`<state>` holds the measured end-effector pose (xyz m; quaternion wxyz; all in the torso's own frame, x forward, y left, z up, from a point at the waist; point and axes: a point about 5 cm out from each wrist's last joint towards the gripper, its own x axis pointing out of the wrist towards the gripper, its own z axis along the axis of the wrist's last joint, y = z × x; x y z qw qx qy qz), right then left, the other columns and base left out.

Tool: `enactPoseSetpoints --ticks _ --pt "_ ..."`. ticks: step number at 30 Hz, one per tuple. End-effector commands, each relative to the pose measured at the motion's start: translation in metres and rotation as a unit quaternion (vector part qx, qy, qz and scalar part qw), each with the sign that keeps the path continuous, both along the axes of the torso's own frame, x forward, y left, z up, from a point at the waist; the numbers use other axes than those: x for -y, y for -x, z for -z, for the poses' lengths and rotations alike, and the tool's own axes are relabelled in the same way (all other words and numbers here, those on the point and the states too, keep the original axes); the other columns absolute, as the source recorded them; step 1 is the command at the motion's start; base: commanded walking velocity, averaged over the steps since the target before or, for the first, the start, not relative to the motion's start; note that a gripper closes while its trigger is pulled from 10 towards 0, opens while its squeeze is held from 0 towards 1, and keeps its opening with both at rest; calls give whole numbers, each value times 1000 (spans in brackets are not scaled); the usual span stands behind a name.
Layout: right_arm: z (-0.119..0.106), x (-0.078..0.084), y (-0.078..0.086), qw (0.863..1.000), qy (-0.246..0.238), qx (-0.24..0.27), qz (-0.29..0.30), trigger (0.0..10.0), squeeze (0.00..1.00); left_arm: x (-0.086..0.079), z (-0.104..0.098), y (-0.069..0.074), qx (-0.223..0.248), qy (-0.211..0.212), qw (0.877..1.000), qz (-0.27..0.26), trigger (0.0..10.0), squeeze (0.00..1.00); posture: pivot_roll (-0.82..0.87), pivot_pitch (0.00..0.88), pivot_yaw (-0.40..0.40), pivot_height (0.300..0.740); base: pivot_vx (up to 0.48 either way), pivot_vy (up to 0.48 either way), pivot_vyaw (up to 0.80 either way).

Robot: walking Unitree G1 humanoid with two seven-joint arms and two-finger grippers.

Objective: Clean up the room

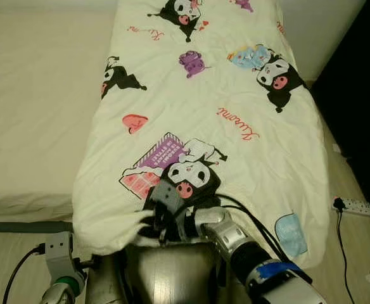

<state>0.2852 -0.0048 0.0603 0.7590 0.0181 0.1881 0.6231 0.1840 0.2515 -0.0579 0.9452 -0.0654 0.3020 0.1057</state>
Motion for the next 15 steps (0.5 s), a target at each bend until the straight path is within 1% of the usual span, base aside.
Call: enactPoseSetpoints --ticks 1,2,3,4,6,7,9,10,11,13,14,15 --pt "2 -1 7 999 -26 -42 -18 10000 1000 7 16 23 -63 8 998 5 10000 0 -43 138 24 530 0 0 0" --pt "3 2 17 995 -40 -77 -55 10000 1000 7 18 25 -73 4 997 3 10000 0 -47 134 21 530 0 0 0" --pt "5 4 24 990 -48 -100 -82 10000 1000 7 19 27 -80 2 997 1 10000 0 -53 130 22 530 0 0 0" --pt "5 4 24 990 -48 -100 -82 10000 1000 7 19 27 -80 2 997 1 10000 0 -53 130 22 530 0 0 0" --pt "10 12 37 981 -48 -132 -131 10000 1000 8 20 28 -89 1 996 0 10000 0 -56 128 20 530 0 0 0" --pt "10 12 37 981 -48 -132 -131 10000 1000 8 20 28 -89 1 996 0 10000 0 -56 128 20 530 0 0 0" --pt "12 24 45 971 -53 -162 -165 10000 1000 10 23 32 -100 3 995 3 10000 0 -66 120 13 530 0 0 0" --pt "12 24 45 971 -53 -162 -165 10000 1000 10 23 32 -100 3 995 3 10000 0 -66 120 13 530 0 0 0" --pt "10 30 47 966 -65 -174 -178 10000 1000 11 25 36 -108 3 994 3 10000 0 -72 116 14 530 0 0 0" --pt "10 30 47 966 -65 -174 -178 10000 1000 11 25 36 -108 3 994 3 10000 0 -72 116 14 530 0 0 0" --pt "7 34 48 963 -74 -181 -184 10000 1000 11 26 38 -113 3 994 3 10000 0 -72 116 14 530 0 0 0" --pt "7 34 48 963 -74 -181 -184 10000 1000 11 26 38 -113 3 994 3 10000 0 -72 116 14 530 0 0 0"
